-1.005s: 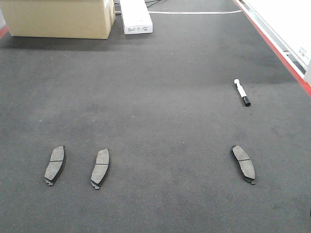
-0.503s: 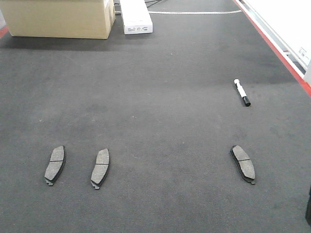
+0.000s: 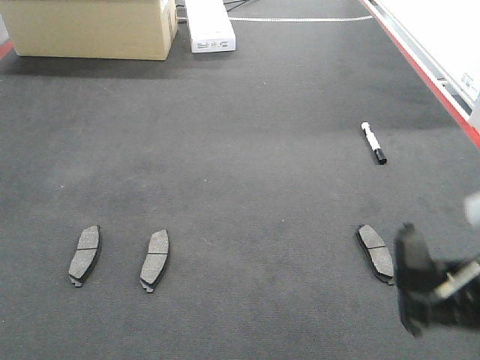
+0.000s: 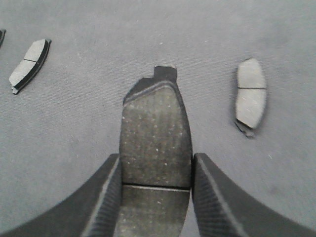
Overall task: Move and align brake pads A on conveyor
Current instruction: 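Lower the right gripper's pad beside the pad nearest it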
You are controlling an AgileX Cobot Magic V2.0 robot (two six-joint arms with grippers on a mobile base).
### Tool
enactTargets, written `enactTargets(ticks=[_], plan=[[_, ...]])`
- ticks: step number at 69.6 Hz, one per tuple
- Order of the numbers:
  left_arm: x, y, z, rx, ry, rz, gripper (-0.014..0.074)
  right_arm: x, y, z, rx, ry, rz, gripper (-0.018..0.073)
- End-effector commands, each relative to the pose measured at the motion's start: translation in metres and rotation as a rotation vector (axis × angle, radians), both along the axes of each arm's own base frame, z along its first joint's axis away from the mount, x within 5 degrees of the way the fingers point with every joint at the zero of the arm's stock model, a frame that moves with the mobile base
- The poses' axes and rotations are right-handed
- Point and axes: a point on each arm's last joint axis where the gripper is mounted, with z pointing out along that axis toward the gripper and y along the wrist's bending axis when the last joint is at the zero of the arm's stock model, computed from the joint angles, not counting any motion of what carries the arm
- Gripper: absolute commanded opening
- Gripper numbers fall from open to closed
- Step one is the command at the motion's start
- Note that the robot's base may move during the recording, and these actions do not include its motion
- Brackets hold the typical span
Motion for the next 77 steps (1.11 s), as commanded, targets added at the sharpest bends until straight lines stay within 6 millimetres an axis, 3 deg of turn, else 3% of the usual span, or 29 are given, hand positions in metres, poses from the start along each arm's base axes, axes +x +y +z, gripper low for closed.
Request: enactTargets(ticks=[1, 28, 39, 52, 67, 77], plan=[[0.001, -0.001, 0.013, -0.032, -0.076, -0.009, 0.0439, 0.031, 0.005, 0.023, 0.026, -0.085, -0.022, 0.0118], [0.001, -0.001, 0.013, -0.032, -0.076, -0.009, 0.0439, 0.127, 0.029, -0.001, -0.014, 0.124, -0.015, 0.0118], [0.001, -0.001, 0.013, -0.032, -0.076, -0.009, 0.0439, 0.149, 0.053, -0.016, -0.098, 0.184, -0.002, 0.0119], [0.001, -0.001, 0.013, -0.032, -0.076, -0.009, 0.0439, 0.171, 0.054, -0.04, -0.155, 0.308, -0.113, 0.0123], [0.001, -0.001, 0.013, -0.032, -0.076, -0.009, 0.0439, 0.184, 0.079, -0.052, -0.167, 0.354, -0.077, 0.0124], [0.001, -0.001, 0.013, -0.031, -0.075, -0.009, 0.0439, 0.195, 0.083, -0.062, -0.167, 0.405, -0.098, 0.0127]])
